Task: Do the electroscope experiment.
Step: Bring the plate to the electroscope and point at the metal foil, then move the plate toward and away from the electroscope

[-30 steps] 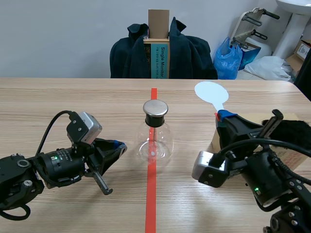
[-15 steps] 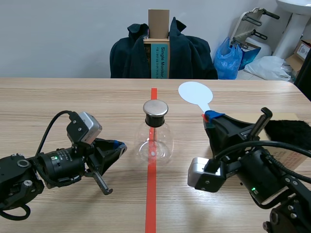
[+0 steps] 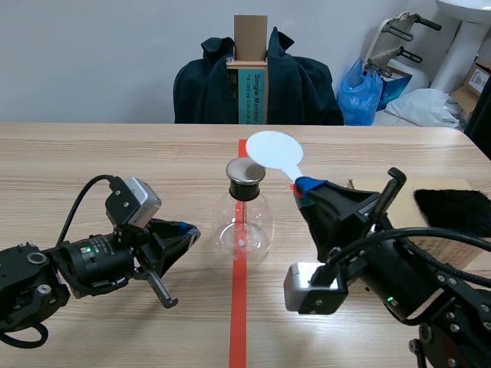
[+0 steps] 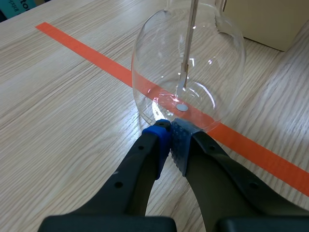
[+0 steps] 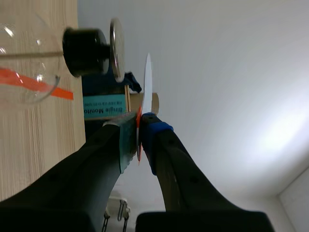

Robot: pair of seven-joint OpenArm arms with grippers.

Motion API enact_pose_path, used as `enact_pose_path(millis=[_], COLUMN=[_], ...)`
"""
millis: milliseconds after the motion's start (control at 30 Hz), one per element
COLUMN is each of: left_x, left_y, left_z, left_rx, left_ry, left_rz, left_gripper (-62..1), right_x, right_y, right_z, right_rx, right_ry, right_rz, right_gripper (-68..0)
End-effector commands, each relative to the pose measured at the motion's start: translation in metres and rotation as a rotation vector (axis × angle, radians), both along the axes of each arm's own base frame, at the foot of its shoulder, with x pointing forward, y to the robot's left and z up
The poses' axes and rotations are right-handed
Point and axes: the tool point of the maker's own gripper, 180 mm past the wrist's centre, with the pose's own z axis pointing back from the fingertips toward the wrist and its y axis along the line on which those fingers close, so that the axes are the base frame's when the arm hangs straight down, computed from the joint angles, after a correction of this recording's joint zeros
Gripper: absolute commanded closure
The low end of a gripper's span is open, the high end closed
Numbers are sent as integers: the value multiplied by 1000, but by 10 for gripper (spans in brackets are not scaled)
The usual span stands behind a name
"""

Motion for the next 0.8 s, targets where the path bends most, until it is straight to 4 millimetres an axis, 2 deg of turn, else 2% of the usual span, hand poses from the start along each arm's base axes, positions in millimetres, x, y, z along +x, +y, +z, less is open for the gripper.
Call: enact_pose_path(millis=[0,400,767], left_x=[9,9,9], left_y=[-3,-3,-3], left_z=[14,14,14], left_rx=[-33,-33,-33], left_ry=[-38,-38,-38], left_rz=[5,5,5], left_gripper=[-32,-32,-32], right_x=[3,-12,-14], right_y=[1,16,18], right_z=[9,5,-1], right_rx=[-2,-8,-16], right_ry=[-36,-7,31], right_rz=[15,135,149], right_gripper=[-8,-8,-8])
